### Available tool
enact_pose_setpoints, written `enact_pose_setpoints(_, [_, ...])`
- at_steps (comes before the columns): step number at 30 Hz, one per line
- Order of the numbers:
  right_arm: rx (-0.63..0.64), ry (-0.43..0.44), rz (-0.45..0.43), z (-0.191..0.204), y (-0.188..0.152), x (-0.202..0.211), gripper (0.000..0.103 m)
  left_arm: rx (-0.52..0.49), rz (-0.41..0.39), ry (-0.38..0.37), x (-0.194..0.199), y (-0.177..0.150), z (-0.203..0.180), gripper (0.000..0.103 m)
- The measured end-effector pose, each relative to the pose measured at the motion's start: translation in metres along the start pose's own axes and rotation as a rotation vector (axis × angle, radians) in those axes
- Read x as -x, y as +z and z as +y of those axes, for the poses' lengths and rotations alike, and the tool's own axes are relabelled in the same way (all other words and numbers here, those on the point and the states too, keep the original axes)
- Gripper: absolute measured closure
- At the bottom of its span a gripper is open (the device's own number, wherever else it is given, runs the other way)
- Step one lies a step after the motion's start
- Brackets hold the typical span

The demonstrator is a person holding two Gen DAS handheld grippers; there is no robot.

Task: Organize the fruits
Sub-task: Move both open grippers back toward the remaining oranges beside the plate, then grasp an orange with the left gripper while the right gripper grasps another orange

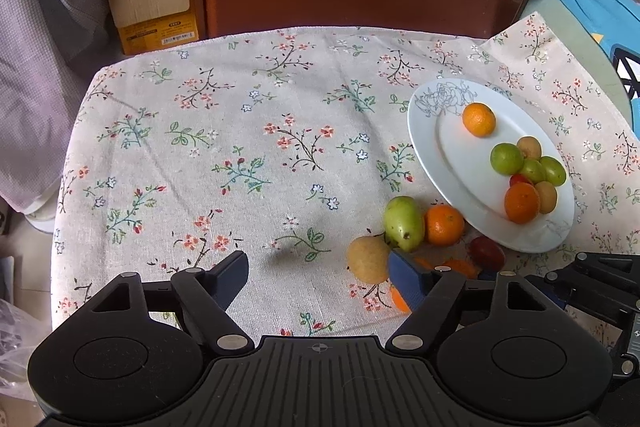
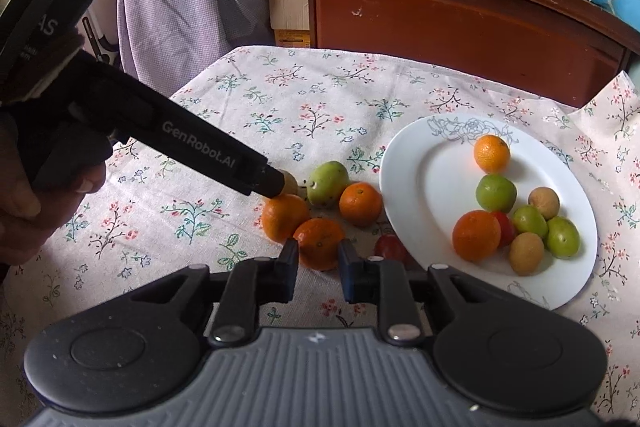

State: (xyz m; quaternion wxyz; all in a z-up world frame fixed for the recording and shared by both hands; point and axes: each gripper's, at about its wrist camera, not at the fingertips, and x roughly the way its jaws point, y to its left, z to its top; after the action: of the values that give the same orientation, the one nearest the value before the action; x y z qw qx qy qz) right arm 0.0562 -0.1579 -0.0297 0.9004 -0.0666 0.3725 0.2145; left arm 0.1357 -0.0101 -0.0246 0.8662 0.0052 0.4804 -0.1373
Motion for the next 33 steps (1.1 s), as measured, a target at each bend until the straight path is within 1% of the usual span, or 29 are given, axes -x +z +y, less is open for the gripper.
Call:
enact_pose_setpoints(1, [0.003, -0.01, -0.007, 0.001, -0.001, -0.002, 0.077, -0.002, -0.004, -0.001, 0.0, 0.0, -0.001, 0.026])
enact_pose_setpoints(2, [0.004, -0.014, -0.008, 0.001, -0.003, -0.005, 0.07, -0.003, -0.008, -0.005, -0.001, 0.001, -0.001, 0.027])
enact_pose_setpoints(3, [0.0, -0.018, -0.009, 0.002, -0.004, -0.007, 0.066, -0.001, -0.01, -0.014, -0.001, 0.001, -0.001, 0.028])
enact_pose_setpoints(4, [-0.002, -0.031, -0.013, 0.003, -0.006, -0.009, 0.064, 0.003, -0.008, -0.028, -0.002, 0.001, -0.002, 0.031])
enact_pose_setpoints(5, [0.001, -0.042, -0.011, 0.003, -0.007, -0.01, 0.064, 0.008, -0.001, -0.04, -0.003, 0.001, -0.002, 0.036])
enact_pose_setpoints(6, [0.0, -0.049, -0.002, 0.003, -0.007, -0.011, 0.066, 0.011, 0.004, -0.047, -0.004, 0.0, -0.002, 0.037])
enact_pose_setpoints(7, [-0.01, -0.055, -0.001, 0.0, -0.007, -0.01, 0.073, 0.013, 0.004, -0.046, -0.004, 0.0, -0.002, 0.037])
enact_pose_setpoints(8, [-0.026, -0.05, 0.001, -0.002, -0.006, -0.01, 0.076, 0.012, 0.006, -0.045, -0.005, 0.0, -0.002, 0.04])
enact_pose_setpoints(10, [-0.06, -0.032, 0.005, -0.007, -0.005, -0.008, 0.076, 0.021, 0.007, -0.056, -0.005, -0.001, 0.0, 0.043])
enact_pose_setpoints(14, [-0.028, -0.013, 0.019, -0.001, -0.002, 0.001, 0.077, 0.031, -0.017, -0.036, 0.001, 0.002, 0.004, 0.046])
enact_pose_setpoints(17, [-0.013, -0.002, 0.027, 0.002, -0.003, 0.009, 0.078, 0.021, -0.017, -0.06, 0.006, 0.004, 0.004, 0.046])
enact_pose_setpoints(19, [-0.015, -0.003, 0.037, 0.002, -0.004, 0.013, 0.079, -0.011, -0.023, -0.086, 0.011, 0.003, -0.002, 0.046])
enact_pose_setpoints(21, [-0.046, -0.003, 0.051, -0.001, -0.007, 0.016, 0.079, -0.06, -0.024, -0.106, 0.014, 0.0, -0.011, 0.046])
enact_pose_setpoints(25, [-0.115, 0.024, 0.053, -0.011, -0.012, 0.02, 0.08, -0.136, 0.011, -0.125, 0.008, -0.009, -0.03, 0.046])
enact_pose_setpoints(28, [-0.137, 0.026, 0.039, -0.013, -0.013, 0.021, 0.08, -0.149, 0.022, -0.126, 0.004, -0.013, -0.036, 0.046])
enact_pose_setpoints(30, [-0.148, 0.038, 0.036, -0.013, -0.012, 0.018, 0.078, -0.142, 0.033, -0.12, -0.001, -0.016, -0.037, 0.046])
enact_pose_setpoints(32, [-0.137, 0.035, 0.034, -0.011, -0.012, 0.018, 0.076, -0.133, 0.038, -0.116, -0.006, -0.017, -0.037, 0.054])
enact_pose_setpoints(33, [-0.131, 0.033, 0.034, -0.01, -0.012, 0.017, 0.076, -0.128, 0.038, -0.118, -0.008, -0.017, -0.037, 0.055])
